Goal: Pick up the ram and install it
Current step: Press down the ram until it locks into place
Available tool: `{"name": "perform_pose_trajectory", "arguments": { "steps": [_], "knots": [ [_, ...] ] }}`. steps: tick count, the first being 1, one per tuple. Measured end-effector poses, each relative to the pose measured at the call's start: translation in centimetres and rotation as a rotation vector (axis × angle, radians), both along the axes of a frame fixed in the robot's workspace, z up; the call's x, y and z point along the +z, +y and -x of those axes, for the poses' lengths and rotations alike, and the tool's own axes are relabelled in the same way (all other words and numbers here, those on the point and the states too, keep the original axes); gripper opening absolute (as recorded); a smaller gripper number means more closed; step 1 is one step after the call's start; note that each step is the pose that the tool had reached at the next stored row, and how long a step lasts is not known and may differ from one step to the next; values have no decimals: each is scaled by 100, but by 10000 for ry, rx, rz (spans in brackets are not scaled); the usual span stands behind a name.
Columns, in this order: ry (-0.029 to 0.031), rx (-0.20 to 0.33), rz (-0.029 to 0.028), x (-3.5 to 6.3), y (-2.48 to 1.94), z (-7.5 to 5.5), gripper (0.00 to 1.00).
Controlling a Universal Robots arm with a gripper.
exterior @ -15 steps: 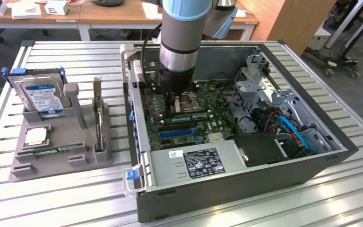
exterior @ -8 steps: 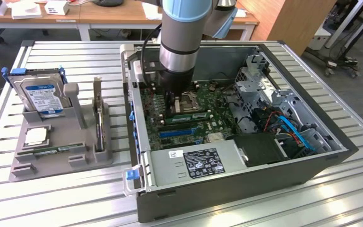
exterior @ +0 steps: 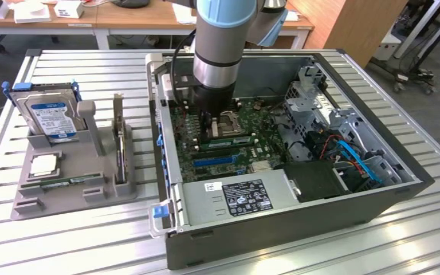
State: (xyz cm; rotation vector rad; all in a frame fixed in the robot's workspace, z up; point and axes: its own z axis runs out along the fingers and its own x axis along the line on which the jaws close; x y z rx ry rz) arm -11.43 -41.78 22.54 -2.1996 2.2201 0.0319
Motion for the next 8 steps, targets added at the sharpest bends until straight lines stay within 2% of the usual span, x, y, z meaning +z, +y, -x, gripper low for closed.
{"name": "perform_pose_trajectory", "arguments": {
  "steps": [8],
  "knots": [
    [3, -1, 3, -12, -1, 1, 9]
  ]
}}
